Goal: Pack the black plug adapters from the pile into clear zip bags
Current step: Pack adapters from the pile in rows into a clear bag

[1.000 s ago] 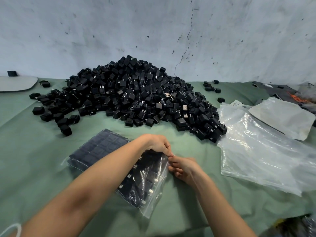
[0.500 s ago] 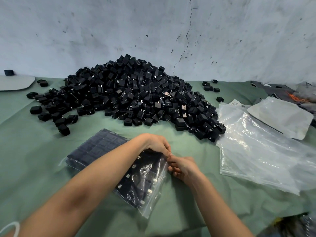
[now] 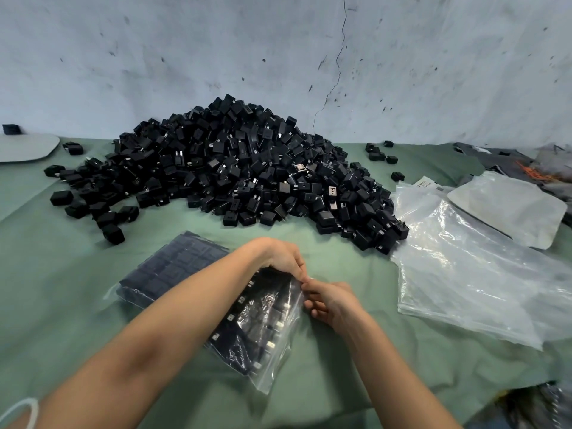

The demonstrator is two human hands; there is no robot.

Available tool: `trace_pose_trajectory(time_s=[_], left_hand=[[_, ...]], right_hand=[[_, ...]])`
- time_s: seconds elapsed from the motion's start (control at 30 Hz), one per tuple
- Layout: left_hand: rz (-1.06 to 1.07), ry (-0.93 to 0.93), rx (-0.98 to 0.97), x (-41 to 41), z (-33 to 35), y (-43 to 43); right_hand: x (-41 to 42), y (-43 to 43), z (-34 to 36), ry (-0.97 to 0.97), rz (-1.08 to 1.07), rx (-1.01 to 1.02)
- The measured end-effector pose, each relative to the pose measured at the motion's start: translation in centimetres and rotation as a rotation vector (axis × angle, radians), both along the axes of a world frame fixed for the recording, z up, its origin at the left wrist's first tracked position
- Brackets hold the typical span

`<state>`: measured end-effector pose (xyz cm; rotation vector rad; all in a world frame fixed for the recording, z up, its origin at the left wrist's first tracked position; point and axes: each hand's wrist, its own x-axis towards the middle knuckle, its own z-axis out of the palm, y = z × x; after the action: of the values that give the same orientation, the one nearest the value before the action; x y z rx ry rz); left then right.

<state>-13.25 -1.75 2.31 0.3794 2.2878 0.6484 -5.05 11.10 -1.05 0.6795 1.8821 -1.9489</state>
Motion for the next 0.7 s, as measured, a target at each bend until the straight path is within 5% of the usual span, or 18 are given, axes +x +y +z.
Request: trace_pose_trajectory(time_s=[0.7], left_hand=[[0.134,0.052,0.216,1.1,-0.7,-0.3]], right_hand=[[1.2,0.1,0.6,0.071,0.082,0.045]])
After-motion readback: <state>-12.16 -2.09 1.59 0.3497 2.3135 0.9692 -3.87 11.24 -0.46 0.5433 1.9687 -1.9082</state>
